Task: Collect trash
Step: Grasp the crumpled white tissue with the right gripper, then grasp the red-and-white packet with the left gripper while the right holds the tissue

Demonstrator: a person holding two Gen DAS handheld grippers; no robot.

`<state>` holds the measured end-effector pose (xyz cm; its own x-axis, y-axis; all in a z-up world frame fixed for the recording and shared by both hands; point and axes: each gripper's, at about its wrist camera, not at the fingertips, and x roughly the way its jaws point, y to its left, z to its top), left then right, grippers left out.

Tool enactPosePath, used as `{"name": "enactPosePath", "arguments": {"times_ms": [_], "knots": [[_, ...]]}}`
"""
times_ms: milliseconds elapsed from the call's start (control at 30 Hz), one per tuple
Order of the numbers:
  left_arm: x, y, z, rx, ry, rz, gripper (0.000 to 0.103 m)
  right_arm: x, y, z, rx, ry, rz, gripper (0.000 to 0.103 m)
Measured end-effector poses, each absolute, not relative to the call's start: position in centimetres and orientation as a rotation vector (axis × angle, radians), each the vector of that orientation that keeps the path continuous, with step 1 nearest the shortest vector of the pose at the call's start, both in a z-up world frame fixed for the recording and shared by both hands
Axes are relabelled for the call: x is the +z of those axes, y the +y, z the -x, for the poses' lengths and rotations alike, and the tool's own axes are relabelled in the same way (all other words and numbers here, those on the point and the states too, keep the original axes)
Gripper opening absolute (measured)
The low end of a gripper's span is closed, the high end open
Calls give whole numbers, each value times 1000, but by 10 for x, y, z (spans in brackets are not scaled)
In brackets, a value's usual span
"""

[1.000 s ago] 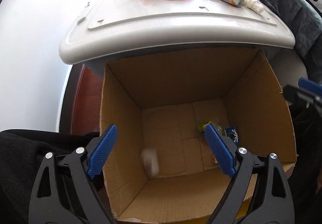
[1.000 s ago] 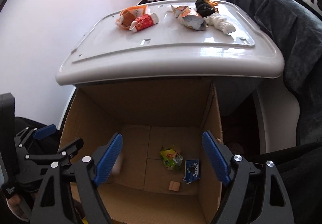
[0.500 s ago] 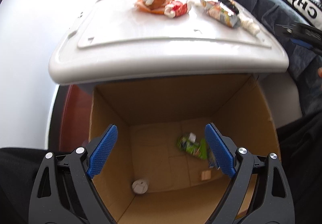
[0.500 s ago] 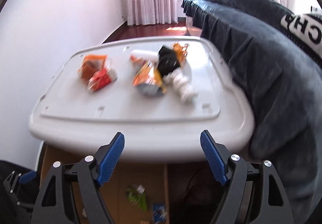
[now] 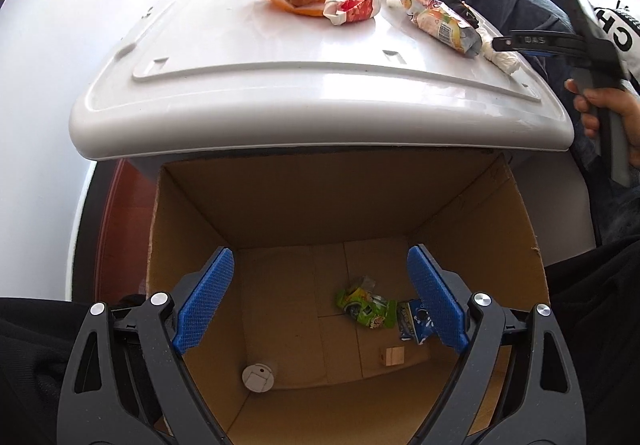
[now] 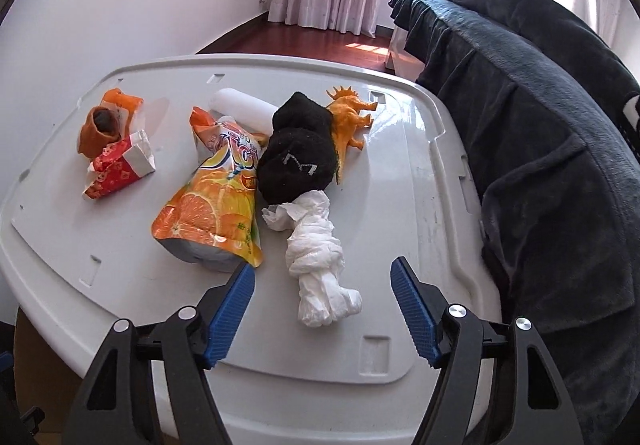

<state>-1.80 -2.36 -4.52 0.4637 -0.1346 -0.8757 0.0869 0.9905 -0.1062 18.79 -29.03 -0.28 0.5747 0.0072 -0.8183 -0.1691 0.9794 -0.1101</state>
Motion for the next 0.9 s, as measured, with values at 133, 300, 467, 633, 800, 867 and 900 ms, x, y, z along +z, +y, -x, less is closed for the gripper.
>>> {"name": "enactPosePath", "arguments": {"times_ms": [133, 300, 467, 633, 800, 867, 900], "knots": [[-47, -26, 19, -135, 1071, 27, 86, -19, -296, -209, 115, 982, 152, 59], [-47, -25, 21, -140, 1063, 29, 86, -27, -295, -212, 100, 997, 99, 49], [-47, -22, 23, -142, 1067, 45, 86, -25, -288, -198, 92, 975, 103, 32], [-42, -18, 26, -135, 1042, 57, 86, -20, -294, -186, 57, 1016, 34, 31], [-26, -13, 18, -161, 1017, 117, 86, 21, -301, -154, 45, 964, -140, 31], [-15, -15, 6, -180, 999, 124, 86, 39, -300, -130, 85, 926, -225, 31], [-9, -17, -2, -187, 987, 121, 86, 46, -298, -116, 109, 907, -257, 31]]}}
